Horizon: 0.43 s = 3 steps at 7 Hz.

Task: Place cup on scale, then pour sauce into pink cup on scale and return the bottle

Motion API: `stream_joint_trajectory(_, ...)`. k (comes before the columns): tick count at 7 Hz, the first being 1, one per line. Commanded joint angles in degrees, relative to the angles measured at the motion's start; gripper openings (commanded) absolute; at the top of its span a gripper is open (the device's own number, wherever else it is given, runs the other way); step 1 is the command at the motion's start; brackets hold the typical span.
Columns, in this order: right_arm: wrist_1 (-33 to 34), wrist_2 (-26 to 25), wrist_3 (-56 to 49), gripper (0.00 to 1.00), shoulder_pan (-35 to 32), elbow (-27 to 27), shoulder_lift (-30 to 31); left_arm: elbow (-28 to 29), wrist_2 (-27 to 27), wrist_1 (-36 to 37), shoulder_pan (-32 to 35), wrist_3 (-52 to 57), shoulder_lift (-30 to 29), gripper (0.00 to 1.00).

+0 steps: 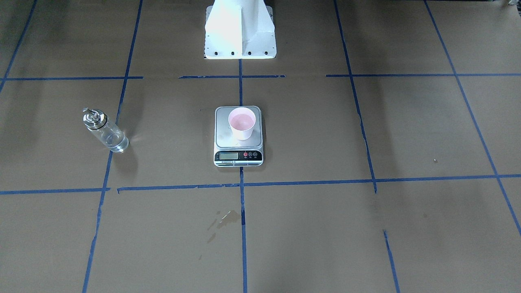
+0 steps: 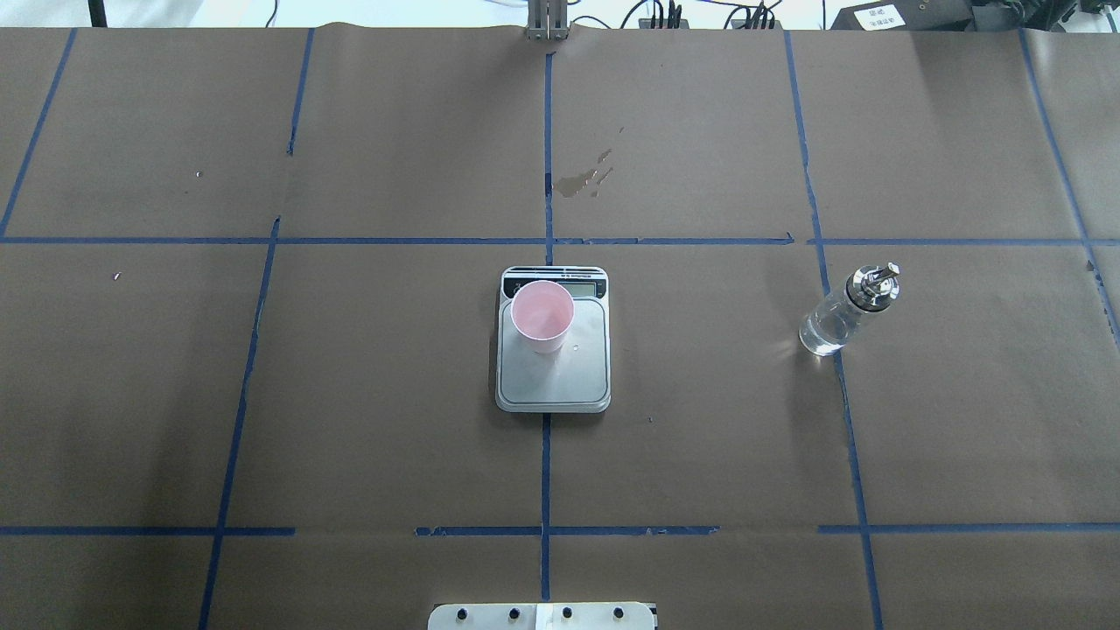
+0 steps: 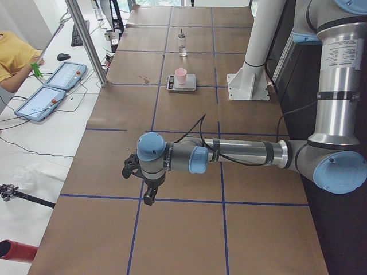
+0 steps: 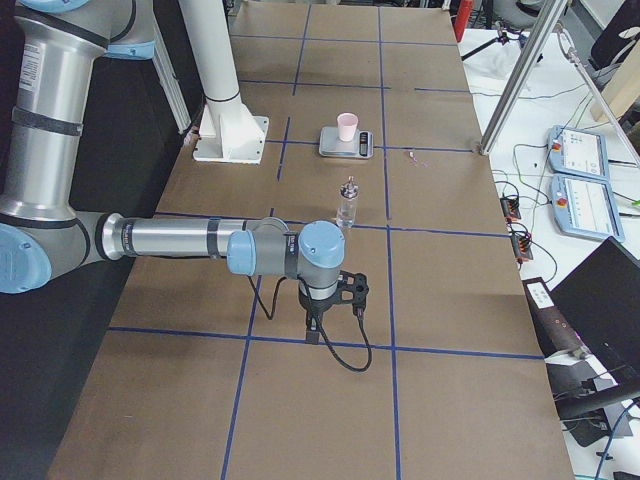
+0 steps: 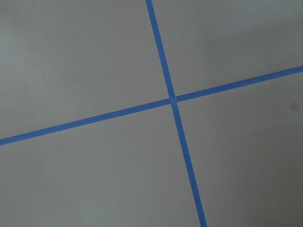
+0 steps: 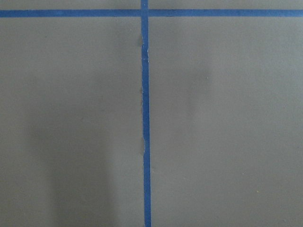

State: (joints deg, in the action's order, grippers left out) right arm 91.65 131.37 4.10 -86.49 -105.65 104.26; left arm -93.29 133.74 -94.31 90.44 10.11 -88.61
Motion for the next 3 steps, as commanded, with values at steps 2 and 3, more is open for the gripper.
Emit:
stream_joint_trajectory(2,-2.1,0.0,0.1,1.0,0.0,0.2,0.1,-0.1,0.0,0.0,0.0,0.0,0.1,1.0)
stream_joint_trajectory(3,-2.6,0.1,0.3,1.0,0.0,0.3,0.1,-0.1,-0.1,0.0,0.0,0.0,0.1,1.0)
